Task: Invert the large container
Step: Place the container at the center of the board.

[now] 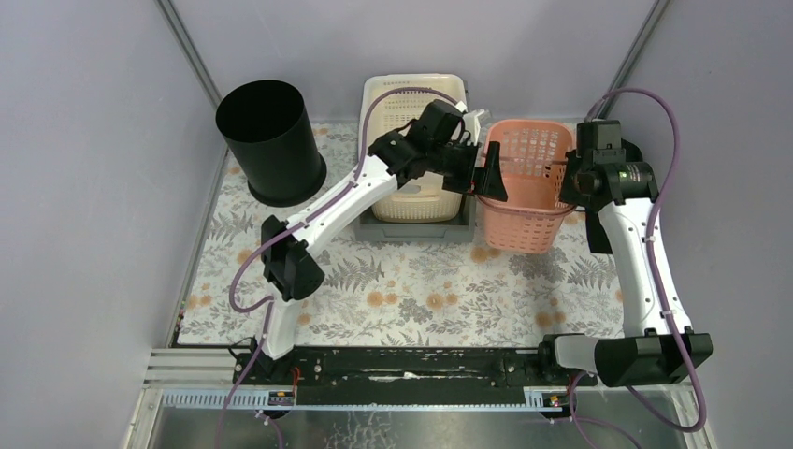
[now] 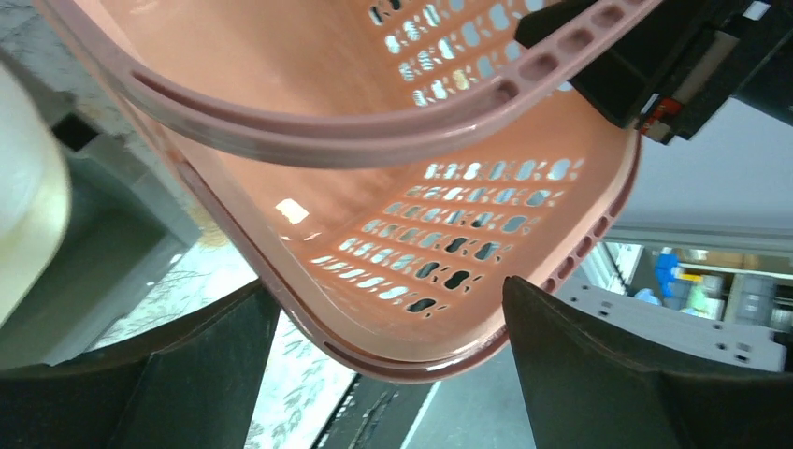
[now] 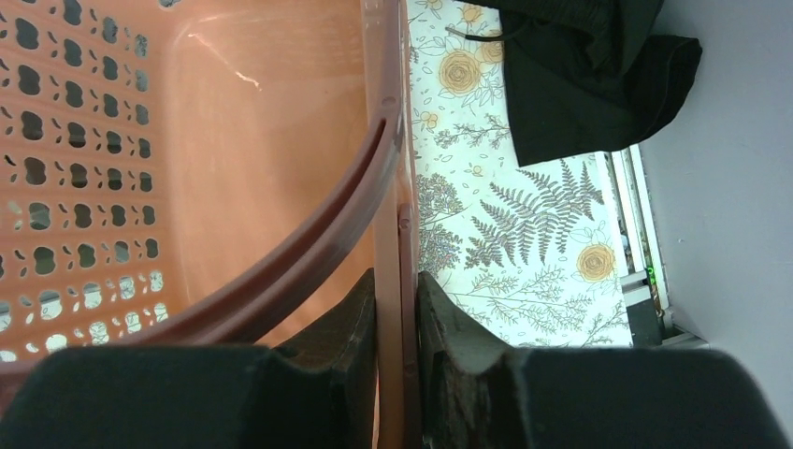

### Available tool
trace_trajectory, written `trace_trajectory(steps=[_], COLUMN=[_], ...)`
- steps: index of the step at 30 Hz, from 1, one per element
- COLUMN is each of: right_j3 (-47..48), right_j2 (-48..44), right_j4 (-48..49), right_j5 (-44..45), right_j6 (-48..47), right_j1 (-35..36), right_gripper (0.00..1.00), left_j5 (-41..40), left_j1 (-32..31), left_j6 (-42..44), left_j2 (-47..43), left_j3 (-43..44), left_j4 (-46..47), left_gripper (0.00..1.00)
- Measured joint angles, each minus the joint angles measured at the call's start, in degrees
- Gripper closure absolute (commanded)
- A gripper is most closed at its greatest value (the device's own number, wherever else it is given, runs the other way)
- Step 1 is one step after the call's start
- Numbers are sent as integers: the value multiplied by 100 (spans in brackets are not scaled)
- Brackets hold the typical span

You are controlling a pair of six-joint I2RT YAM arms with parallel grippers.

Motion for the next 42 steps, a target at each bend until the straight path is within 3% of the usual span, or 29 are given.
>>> trace_trajectory(steps=[5,13,28,42], right_j3=[-155,-188,-739,-411], right_j2=[-181,-595,-1290,-1668], right_j4=[42,37,0,-243], right_j5=[-2,-197,-411,-833], right_j6=[24,11,28,87], right_j1=[129,243,343,354], right_gripper=[100,100,100,100], left_j5=[-481,-787,-1080,-1040], left_j1=[22,61,457,990], left_j6=[437,831,769,570], left_j2=[4,4,256,876], left_j3=[417,717,1567,1473], left_j4=[-531,-645,-767,-699], left_gripper=[0,0,0,0])
